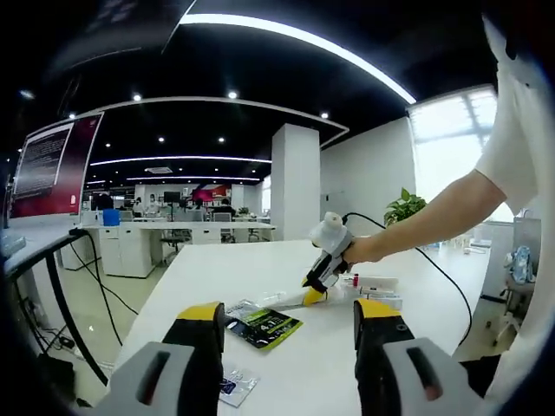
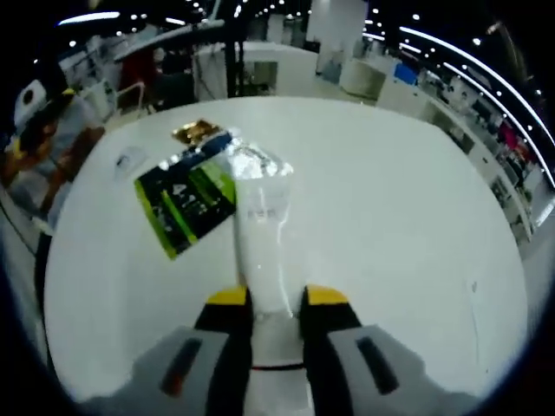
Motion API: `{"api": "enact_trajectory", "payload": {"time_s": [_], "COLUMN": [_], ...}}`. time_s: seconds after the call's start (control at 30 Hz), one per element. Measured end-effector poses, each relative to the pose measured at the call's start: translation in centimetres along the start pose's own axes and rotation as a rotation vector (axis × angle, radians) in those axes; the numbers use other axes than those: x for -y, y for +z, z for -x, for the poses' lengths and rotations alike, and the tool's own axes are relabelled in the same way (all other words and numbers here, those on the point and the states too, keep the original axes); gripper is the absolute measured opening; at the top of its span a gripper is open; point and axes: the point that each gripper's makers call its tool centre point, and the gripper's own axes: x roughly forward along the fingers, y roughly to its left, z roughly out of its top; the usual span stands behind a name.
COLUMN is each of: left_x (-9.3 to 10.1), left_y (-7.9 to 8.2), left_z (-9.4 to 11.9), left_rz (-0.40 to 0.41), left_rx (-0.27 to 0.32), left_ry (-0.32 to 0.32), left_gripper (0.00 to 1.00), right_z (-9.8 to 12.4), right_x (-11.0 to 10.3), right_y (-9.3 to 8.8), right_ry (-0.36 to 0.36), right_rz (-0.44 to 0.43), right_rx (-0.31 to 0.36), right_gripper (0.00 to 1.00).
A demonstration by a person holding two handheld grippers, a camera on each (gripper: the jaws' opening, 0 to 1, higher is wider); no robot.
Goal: Arrange the skincare products in the storage area until every visible bottle or jar stands upright without overlapping.
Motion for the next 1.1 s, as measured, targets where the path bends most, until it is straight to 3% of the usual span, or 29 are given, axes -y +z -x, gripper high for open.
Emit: {"api": "enact_trajectory", "payload": {"time_s": [0.17, 0.33, 0.53, 0.63, 0.73, 0.8, 0.87, 0.97, 1.1], "left_x": [-0.2, -0.1, 0.6, 1.1, 1.6, 1.6, 1.9, 2.2, 2.2], "left_y": [-0.1, 0.1, -0.2, -0.4, 0.0, 0.1, 1.1, 1.2, 0.7], "left_z": [0.4, 0.4, -0.1, -0.5, -1.0, -1.2, -1.4, -1.6, -1.8], "left_rz": [0.013, 0.032, 0.063, 0.116, 0.201, 0.217, 0.254, 0.343, 0.331], "left_rx": [0.003, 0.005, 0.008, 0.014, 0.048, 0.061, 0.140, 0.143, 0.131], "left_ry": [0.013, 0.015, 0.009, -0.001, -0.014, -0.010, -0.016, -0.033, -0.023], "left_gripper": [0.62, 0.62, 0.62, 0.64, 0.64, 0.63, 0.56, 0.58, 0.64], "right_z": [0.6, 2.1, 4.1, 5.1, 6.3, 7.0, 8.0, 8.9, 9.0], "right_x": [0.0, 0.2, -1.0, -2.0, -4.2, -5.3, -7.3, -10.4, -13.7], "right_y": [0.7, 2.6, 4.7, 5.4, 6.4, 6.8, 7.6, 8.3, 8.4], "right_ry": [-0.032, -0.051, -0.058, -0.061, -0.042, -0.036, -0.020, 0.020, 0.043], "right_rz": [-0.024, -0.076, -0.096, -0.102, -0.105, -0.105, -0.123, -0.156, -0.170], "right_rx": [0.055, 0.166, 0.287, 0.338, 0.408, 0.440, 0.512, 0.604, 0.648], "right_gripper": [0.17, 0.16, 0.16, 0.16, 0.16, 0.16, 0.17, 0.17, 0.17]}}
